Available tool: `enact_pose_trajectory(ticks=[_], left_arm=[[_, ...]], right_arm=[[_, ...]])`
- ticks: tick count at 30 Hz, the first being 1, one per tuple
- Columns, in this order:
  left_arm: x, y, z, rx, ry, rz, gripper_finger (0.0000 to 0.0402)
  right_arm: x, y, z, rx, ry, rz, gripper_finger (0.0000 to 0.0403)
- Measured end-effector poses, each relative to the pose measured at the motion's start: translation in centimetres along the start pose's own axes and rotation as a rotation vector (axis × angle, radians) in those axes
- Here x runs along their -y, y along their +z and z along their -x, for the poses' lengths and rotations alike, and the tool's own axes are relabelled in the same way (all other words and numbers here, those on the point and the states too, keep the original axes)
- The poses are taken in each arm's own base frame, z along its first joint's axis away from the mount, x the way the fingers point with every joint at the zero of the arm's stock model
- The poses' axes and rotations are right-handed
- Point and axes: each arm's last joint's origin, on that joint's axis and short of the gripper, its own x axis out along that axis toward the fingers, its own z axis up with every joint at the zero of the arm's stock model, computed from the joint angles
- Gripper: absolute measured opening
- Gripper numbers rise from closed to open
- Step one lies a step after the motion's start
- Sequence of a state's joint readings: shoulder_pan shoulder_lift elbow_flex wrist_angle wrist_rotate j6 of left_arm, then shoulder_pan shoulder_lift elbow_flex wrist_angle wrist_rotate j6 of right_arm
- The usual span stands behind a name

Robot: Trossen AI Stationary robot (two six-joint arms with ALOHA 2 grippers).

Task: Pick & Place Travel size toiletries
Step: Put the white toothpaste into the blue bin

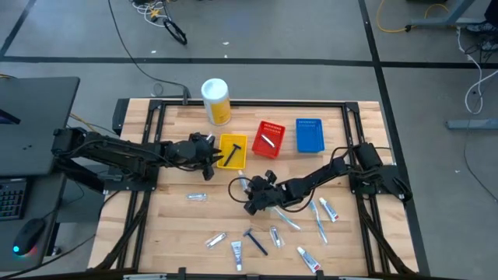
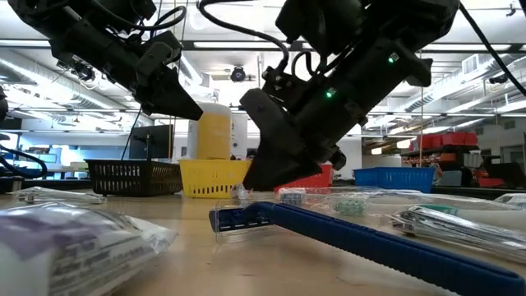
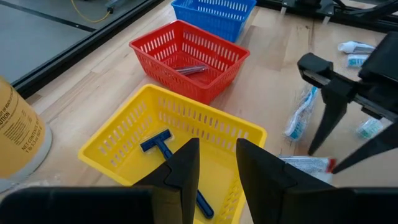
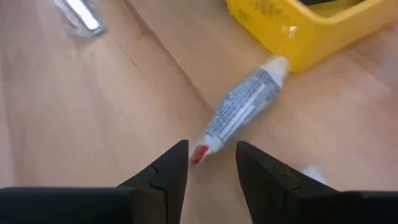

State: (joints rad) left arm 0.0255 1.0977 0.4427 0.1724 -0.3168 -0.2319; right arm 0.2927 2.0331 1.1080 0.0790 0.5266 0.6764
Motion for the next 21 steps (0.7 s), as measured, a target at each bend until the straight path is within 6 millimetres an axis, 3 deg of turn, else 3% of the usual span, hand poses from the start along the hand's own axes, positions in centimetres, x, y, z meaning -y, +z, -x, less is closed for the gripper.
enact_pose_trajectory(ticks=[14, 18, 21], left_arm=[[0.0, 0.0, 0.0, -0.003, -0.003, -0.003, 0.0113], [0.0, 0.0, 0.0, -0.003, -0.003, -0.003, 0.0113], [0.0, 0.0, 0.0, -0.003, -0.003, -0.004, 0.0113]], right_arm=[[1.1, 1.2, -0.9, -0.02, 0.044, 0.036, 0.0009], [1.5, 2.1, 0.0, -0.029, 0.036, 0.12, 0.0004], [2.1, 3.7, 2.0, -0.036, 0.017, 0.174, 0.0003]])
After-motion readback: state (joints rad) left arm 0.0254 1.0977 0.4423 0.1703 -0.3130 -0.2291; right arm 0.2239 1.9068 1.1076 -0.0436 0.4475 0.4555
